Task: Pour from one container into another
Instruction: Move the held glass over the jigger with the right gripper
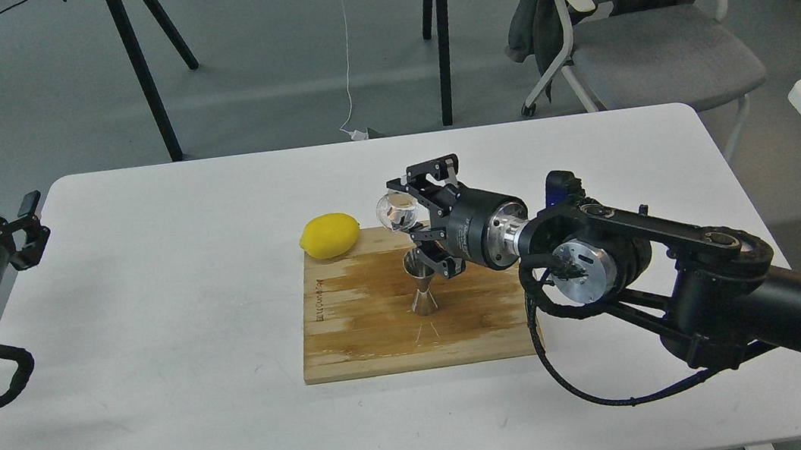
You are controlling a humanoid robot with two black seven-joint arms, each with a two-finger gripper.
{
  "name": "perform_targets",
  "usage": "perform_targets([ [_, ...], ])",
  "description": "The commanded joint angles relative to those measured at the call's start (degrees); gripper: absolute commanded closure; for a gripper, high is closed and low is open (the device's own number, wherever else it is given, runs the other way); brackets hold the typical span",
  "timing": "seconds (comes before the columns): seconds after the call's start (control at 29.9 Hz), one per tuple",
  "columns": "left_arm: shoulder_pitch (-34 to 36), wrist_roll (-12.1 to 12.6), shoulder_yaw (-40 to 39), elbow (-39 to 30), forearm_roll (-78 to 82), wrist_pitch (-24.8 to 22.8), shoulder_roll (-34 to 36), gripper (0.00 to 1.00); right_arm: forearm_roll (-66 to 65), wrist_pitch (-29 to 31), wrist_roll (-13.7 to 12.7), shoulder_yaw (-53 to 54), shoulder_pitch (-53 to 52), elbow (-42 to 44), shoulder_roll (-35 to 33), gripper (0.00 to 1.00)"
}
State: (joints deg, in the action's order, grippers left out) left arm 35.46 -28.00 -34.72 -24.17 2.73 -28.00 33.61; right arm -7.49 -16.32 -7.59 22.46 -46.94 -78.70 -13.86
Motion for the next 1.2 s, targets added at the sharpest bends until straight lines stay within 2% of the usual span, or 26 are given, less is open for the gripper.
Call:
perform_targets([
  [0.0, -0.39, 0.0, 0.0, 0.0, 0.0, 0.0, 0.05, 0.11, -0.07, 0.15, -0.05, -0.22, -0.09, -0.57, -0.03, 0.68],
  [0.5, -0.57, 0.0, 0.0, 0.09, 0.09, 0.0, 0.05, 0.11, -3.22, 1.55, -0.14, -0.66, 0.97, -3.74, -4.33, 0.68],
  [1.17, -0.57, 0.0, 0.35, 1.67, 0.09, 0.0, -0.12, 0.11, -10.7, 2.0, -0.4, -3.3, 0.53, -3.56, -5.3, 0.68],
])
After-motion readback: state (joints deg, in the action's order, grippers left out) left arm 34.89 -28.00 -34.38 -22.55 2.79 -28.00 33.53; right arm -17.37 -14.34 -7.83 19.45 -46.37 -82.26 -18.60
